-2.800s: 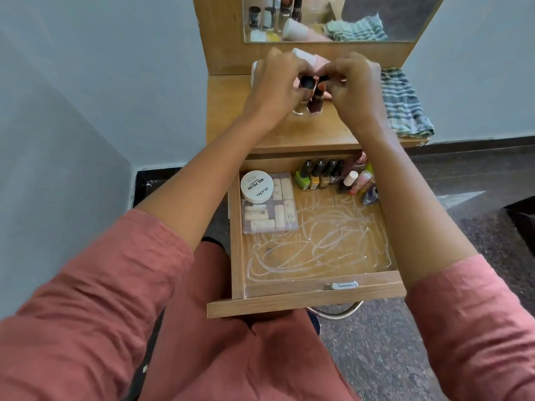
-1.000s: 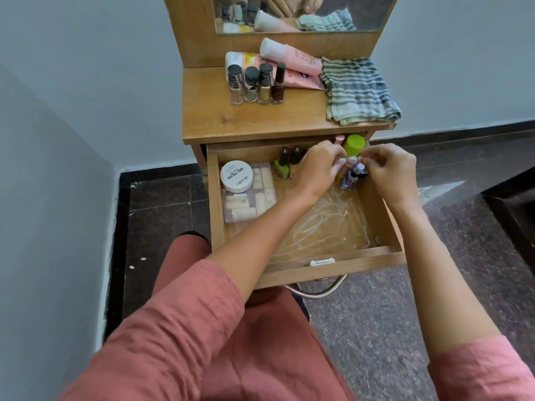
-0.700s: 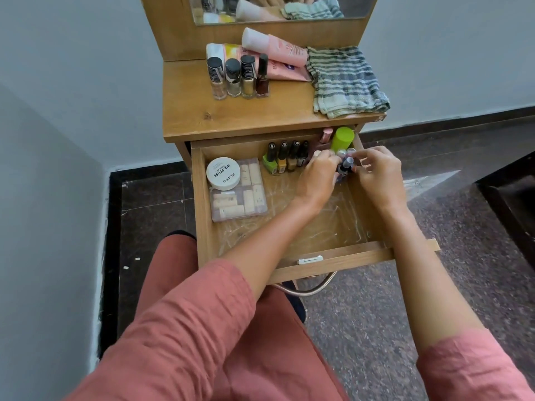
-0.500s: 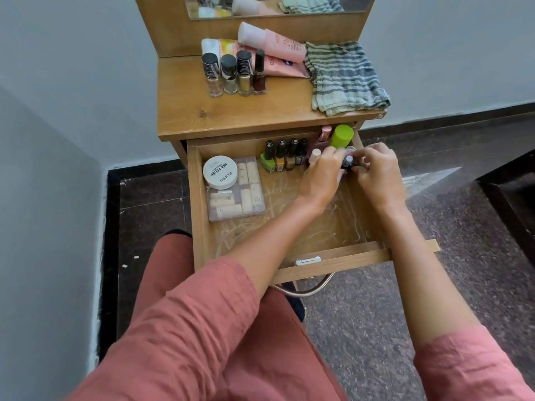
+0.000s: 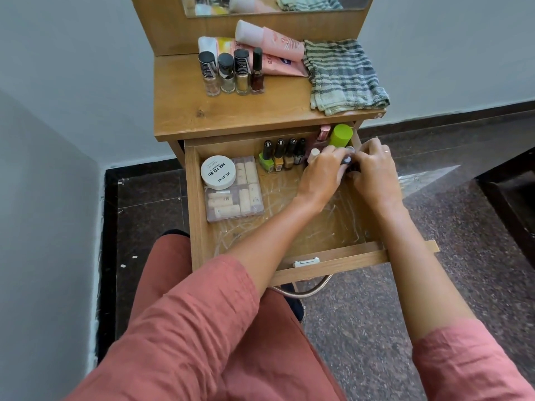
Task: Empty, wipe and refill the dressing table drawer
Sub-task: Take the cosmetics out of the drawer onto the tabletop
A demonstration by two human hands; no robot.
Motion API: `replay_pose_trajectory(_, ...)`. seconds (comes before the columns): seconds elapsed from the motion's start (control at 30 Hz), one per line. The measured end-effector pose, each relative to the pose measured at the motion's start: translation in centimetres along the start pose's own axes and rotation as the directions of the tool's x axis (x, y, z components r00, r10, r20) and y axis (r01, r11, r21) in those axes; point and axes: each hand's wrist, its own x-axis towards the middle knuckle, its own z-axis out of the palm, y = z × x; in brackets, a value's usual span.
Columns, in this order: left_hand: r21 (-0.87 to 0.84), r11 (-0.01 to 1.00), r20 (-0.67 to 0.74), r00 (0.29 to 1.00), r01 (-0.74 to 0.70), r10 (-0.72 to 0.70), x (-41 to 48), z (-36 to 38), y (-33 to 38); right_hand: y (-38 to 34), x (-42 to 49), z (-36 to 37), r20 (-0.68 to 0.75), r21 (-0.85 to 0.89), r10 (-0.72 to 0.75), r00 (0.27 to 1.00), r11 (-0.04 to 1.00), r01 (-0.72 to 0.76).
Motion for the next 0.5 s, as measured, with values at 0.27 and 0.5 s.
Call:
replay_pose_trajectory(0.27, -0.036, 0.999, -0.007, 1.000, 0.005, -0.006, -0.2, -0.4, 0.1, -0.1, -0.5, -0.6, 0.047, 0.053, 0.025, 0.999, 0.998, -0.027)
replay_pose_trajectory(0.5, -0.102, 0.994, 0.013, 1.000, 0.028, -0.027, 0.2, -3.1, 1.3, -1.2, -0.6, -3.0, 0.041, 0.243, 0.035, 0.999, 0.969, -0.044)
